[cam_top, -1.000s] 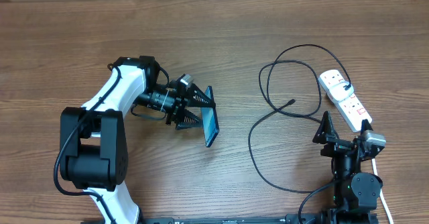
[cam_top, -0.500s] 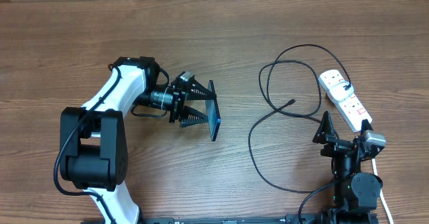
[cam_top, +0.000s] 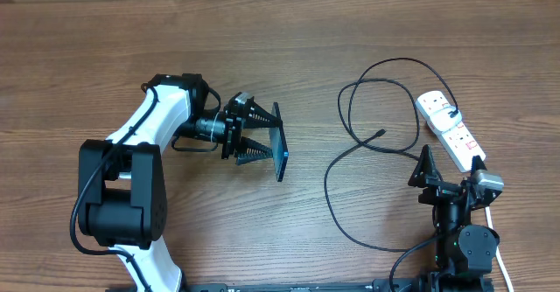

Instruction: Plug charger to phone and switch on socket

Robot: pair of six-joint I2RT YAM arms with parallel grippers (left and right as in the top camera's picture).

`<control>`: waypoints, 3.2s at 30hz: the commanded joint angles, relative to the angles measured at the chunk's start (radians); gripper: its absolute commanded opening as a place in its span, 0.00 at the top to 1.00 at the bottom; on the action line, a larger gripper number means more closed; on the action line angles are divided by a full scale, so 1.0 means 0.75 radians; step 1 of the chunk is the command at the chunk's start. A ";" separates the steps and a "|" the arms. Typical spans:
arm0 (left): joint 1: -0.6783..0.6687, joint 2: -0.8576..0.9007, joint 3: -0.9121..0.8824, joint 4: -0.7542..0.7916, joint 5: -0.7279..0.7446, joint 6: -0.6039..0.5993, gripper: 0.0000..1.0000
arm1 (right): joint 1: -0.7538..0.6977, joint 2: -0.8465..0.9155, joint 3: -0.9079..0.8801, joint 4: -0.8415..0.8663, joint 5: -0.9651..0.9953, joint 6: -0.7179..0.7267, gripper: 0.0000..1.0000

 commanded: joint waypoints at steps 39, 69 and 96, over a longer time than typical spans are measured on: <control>0.005 0.007 0.033 0.214 -0.438 -0.116 0.62 | -0.004 -0.004 -0.013 0.134 -1.380 0.940 0.00; 0.005 0.007 0.033 0.210 -0.438 -0.125 0.62 | 0.929 1.127 0.869 -0.860 -0.153 1.046 0.01; 0.005 0.007 0.033 0.209 -0.402 -0.174 0.62 | 1.506 1.853 0.868 0.138 0.476 1.073 0.34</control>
